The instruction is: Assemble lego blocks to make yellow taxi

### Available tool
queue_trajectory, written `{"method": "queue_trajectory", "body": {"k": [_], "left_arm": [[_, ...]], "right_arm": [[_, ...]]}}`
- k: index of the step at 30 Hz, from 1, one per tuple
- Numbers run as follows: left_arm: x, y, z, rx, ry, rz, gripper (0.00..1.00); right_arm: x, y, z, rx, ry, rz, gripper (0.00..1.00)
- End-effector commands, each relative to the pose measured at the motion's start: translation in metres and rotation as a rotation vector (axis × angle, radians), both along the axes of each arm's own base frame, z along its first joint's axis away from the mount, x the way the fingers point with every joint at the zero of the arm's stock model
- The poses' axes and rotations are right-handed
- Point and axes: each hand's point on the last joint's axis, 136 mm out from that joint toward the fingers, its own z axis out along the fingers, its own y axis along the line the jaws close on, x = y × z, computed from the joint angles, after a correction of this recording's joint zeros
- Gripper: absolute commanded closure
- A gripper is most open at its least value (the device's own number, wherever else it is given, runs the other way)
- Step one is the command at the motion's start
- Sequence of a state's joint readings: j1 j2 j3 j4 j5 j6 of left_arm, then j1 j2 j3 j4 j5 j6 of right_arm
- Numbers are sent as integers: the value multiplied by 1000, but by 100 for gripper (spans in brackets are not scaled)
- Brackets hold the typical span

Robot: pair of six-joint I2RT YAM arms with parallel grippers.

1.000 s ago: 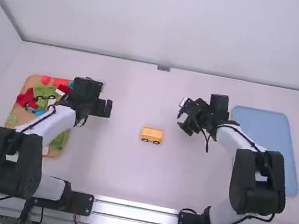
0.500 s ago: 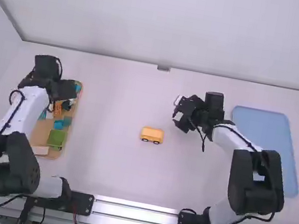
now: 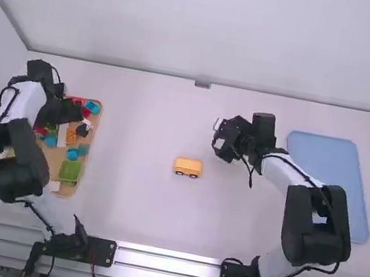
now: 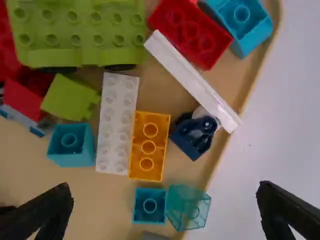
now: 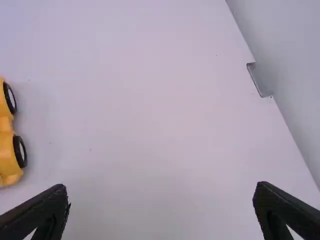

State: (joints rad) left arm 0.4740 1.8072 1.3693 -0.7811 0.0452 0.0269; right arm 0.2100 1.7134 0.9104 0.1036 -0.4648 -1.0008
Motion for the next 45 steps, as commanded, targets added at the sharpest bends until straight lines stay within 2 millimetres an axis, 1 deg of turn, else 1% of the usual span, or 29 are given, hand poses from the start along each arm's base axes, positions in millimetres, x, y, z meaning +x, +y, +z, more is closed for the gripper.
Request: {"method": "queue_trajectory", "body": {"k": [1,2,3,4,5,9,11,15,19,22,23,25,33,36,41,45], "left_arm": [[1,4,-10,-5,45,-28,9],[0,4,-13,-8,56,-27,12],[-1,3,-21,-16,74,-32,20],[-2,2,-22,-19,77,-36,23],[-3,2,-28,-25,89,-47,28],[-9,-1,-38,-34,113,-46,36],[-10,-2,-41,-34,114,-47,37],[-17,7,-51,12,135,11,39],[-19,4,-60,12,134,8,40],[-20,6,-65,16,123,13,45],[-19,3,-67,7,117,9,49],[-19,3,-70,12,112,7,52],[-17,2,-79,23,90,5,55],[-16,1,-81,19,78,3,58],[-17,0,-83,15,80,20,59],[-15,-1,-83,7,67,17,60]], "right_arm": [[1,1,9,13,-15,-1,1],[1,1,9,13,-14,-1,1],[1,1,9,12,-13,-1,1],[1,1,9,12,-13,-1,1],[1,1,9,12,-14,-1,2],[2,1,10,14,-19,-1,1],[2,2,10,14,-21,-1,1],[2,1,11,14,-22,-1,2],[2,2,11,15,-23,-1,1],[2,2,11,15,-23,-1,1],[2,2,11,15,-23,-1,1],[2,2,11,17,-22,1,1],[1,2,10,16,-18,1,1],[2,2,10,16,-19,1,1],[1,2,10,16,-19,2,1],[1,3,10,15,-19,2,1]]}}
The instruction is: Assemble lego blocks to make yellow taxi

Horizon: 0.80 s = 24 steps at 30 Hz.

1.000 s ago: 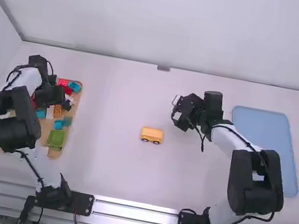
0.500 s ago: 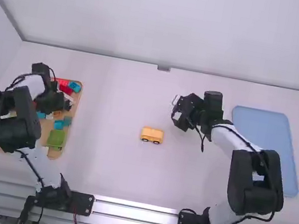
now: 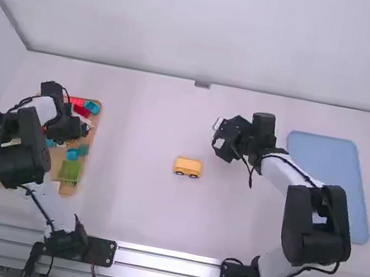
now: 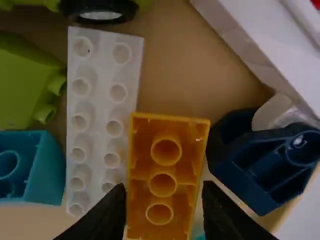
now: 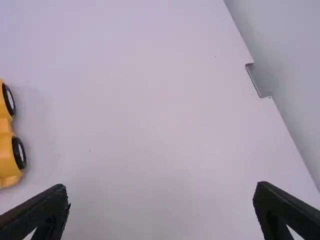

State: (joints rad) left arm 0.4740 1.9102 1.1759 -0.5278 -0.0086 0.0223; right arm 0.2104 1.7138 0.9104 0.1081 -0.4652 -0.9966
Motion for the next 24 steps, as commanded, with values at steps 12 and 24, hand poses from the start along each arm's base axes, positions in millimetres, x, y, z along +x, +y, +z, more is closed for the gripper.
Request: {"method": "queue_trajectory", "body": {"k": [12,24], "left_arm": [[2,-13,-13,-54,-48,-8,59],[12,-8,-13,-29,-94,-12,73]], "right_arm": [[-1,2,9,11,-11,5,1],[-6,10,12,52,1,46,1]]}}
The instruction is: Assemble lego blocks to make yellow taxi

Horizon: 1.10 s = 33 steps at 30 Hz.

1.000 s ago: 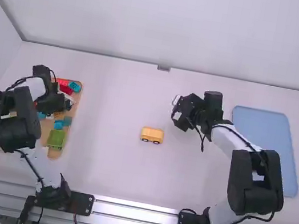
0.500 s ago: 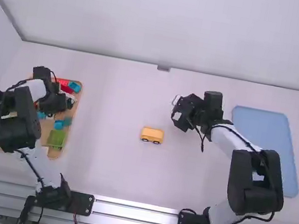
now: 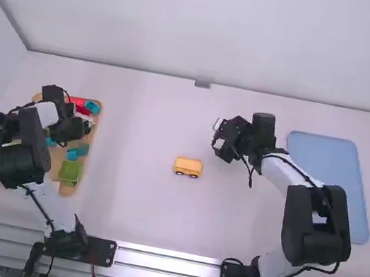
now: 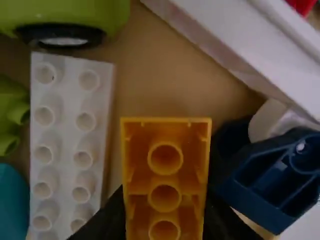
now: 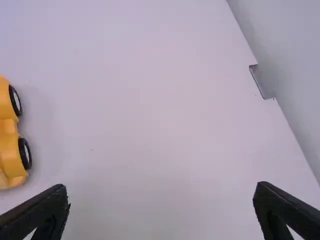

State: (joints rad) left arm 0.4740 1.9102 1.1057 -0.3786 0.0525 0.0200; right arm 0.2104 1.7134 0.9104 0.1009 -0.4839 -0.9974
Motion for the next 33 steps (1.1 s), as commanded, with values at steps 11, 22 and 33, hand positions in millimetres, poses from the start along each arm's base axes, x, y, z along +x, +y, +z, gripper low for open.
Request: {"method": "queue_trajectory", "body": {"k": [11,22,33], "left_arm": [[-3,-5,25,5,-28,-4,87],[-9,-65,111,120,-319,-203,84],[-30,-229,190,-125,-873,-870,87]], "right_arm": [[-39,44,38,274,46,266,1],[-56,96,68,381,-43,440,2],[-31,129,100,720,340,510,1]]}}
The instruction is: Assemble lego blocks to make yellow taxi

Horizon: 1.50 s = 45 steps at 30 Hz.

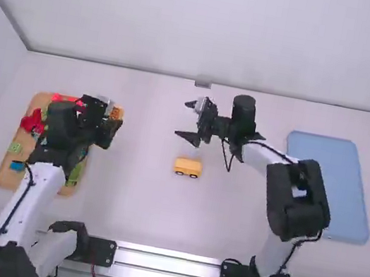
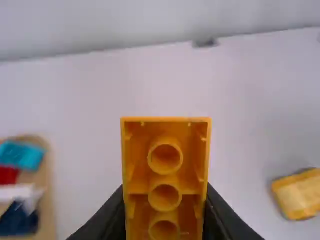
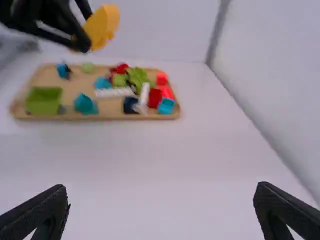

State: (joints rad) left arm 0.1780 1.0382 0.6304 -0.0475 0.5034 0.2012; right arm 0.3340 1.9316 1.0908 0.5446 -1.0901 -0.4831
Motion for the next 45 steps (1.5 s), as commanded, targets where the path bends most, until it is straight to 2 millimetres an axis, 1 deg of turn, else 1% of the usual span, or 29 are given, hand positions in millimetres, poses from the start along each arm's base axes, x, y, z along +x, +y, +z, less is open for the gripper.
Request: {"method": "queue_trajectory", "body": {"k": [1,2,3,6,7,8,9,11,12,14,16,18,20,21,22,24,26,31,33,35,36,41,45], "left_arm": [[-16,-45,3,-74,-55,-254,88],[-17,-52,5,-88,-74,-292,89],[-18,-63,7,-109,-106,-358,89],[-17,-77,8,-133,-156,-461,92],[-16,-87,9,-156,-183,-524,93],[-16,-88,9,-158,-187,-531,93],[-15,-93,9,-170,-203,-567,93],[-12,-107,9,-197,-255,-667,94],[-12,-108,9,-198,-258,-674,94],[-9,-116,8,-228,-290,-730,94],[-2,-122,10,-277,-295,-749,95],[3,-127,11,-328,-308,-783,95],[4,-128,11,-346,-314,-804,95],[6,-129,10,-358,-320,-819,96],[9,-129,8,-375,-311,-813,96],[12,-129,6,-383,-307,-813,97],[15,-128,2,-385,-305,-807,97],[19,-130,5,-385,-306,-813,98],[20,-131,7,-382,-314,-817,98],[20,-132,8,-380,-318,-820,98],[19,-133,8,-379,-321,-823,98],[21,-132,7,-380,-317,-811,98],[23,-131,6,-380,-313,-798,98]], "right_arm": [[-26,1,26,125,171,278,1],[-33,0,31,148,177,360,1],[-32,3,34,154,216,405,1],[-28,14,36,145,270,423,1],[-28,20,38,141,292,433,5],[-28,21,38,140,296,435,5],[-30,24,39,138,303,442,8],[-36,32,41,137,290,464,9],[-36,32,41,137,289,464,9],[-39,35,41,137,284,473,9],[-42,38,42,137,279,482,12],[-44,40,42,136,276,489,18],[-45,41,42,136,276,492,21],[-45,41,42,135,278,492,26],[-44,40,42,136,279,490,28],[-44,40,42,136,279,489,30],[-44,40,42,136,279,489,37],[-47,43,41,133,286,498,37],[-50,45,41,134,279,505,41],[-50,45,41,135,273,506,41],[-49,45,41,135,272,504,44],[-49,45,41,135,272,504,52],[-49,45,41,135,271,505,54]]}}
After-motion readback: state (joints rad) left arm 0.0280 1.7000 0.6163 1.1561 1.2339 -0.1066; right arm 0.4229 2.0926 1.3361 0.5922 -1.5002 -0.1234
